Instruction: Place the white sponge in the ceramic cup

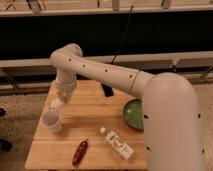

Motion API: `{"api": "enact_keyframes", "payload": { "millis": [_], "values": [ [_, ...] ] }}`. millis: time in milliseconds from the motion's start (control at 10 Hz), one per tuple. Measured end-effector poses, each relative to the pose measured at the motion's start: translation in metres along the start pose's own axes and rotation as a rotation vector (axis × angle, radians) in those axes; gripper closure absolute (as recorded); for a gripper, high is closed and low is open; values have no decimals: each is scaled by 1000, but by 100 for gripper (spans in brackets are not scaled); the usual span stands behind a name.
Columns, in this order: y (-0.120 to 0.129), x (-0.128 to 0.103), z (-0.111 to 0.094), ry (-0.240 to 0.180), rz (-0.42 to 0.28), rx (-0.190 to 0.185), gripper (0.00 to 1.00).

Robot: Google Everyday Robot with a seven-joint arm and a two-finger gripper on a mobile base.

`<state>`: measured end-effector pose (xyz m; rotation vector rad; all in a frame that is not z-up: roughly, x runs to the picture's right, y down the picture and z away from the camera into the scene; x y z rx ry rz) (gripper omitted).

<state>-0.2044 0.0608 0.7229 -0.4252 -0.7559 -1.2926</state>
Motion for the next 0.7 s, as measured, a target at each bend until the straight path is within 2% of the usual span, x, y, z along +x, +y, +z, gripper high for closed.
{"api": "enact_keyframes", "payload": {
  "millis": [400, 500, 700],
  "values": [
    [-12, -29, 5, -25, -89, 4, 100],
    [-15, -33, 6, -26, -102, 0, 97],
    [-23, -40, 12, -26, -133, -14, 76]
  ]
}}
